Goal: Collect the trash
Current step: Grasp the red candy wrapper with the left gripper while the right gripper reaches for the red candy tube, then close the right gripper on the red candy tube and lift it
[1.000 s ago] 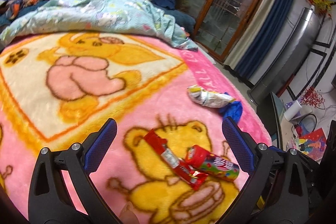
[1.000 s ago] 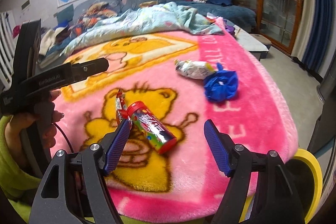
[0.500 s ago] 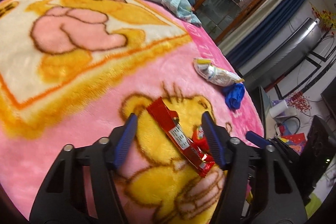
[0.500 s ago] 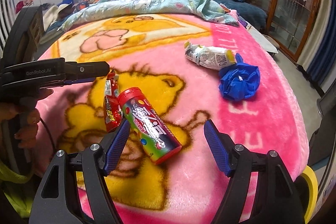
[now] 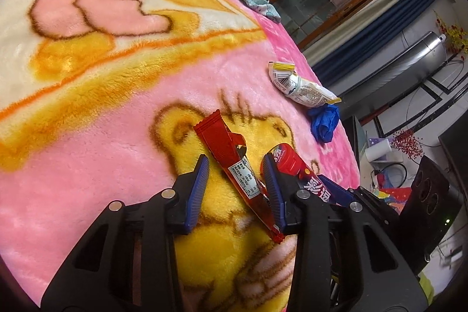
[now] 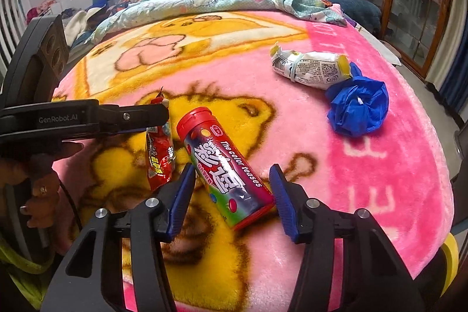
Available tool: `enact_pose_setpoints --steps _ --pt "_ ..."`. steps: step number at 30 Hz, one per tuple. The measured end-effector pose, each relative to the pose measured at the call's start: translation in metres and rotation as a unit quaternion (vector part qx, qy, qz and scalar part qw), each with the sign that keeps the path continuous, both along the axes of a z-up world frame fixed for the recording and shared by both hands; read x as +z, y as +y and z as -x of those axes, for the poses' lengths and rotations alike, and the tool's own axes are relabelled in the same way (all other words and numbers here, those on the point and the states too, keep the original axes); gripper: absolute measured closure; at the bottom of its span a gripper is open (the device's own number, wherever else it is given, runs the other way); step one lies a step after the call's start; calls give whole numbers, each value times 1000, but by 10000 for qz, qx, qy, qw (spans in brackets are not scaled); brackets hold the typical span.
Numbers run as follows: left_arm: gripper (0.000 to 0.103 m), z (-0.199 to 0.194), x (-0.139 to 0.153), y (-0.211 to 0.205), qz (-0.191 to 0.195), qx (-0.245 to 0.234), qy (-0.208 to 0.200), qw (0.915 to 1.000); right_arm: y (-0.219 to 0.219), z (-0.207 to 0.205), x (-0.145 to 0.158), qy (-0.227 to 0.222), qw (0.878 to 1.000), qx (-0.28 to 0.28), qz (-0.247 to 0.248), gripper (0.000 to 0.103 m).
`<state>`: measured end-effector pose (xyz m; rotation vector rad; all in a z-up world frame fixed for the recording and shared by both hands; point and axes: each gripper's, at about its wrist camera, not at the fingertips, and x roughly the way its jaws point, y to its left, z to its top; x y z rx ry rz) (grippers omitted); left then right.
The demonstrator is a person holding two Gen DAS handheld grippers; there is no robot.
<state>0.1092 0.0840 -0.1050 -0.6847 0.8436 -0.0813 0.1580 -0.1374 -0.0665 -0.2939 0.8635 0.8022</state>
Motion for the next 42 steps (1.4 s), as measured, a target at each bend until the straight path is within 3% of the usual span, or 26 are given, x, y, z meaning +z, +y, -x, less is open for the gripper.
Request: enact_pose_setpoints --steps 4,9,18,30,42 --pt "81 -2 -2 -1 -6 -18 27 10000 -3 -1 -2 34 9999 -81 -67 54" --pt "84 -1 -3 0 9 -22 25 10000 -6 2 -4 55 9998 -175 -83 55" --pt "92 0 4 -5 -80 -151 -97 9998 -13 8 -8 -25 9998 -193 45 67" --pt "94 8 34 -24 -593 -340 -600 9959 -32 9 13 -118 9986 -466 -216 69" --pt "94 21 62 -37 -865 -407 -1035 9900 -50 11 42 -364 9951 -749 -527 70"
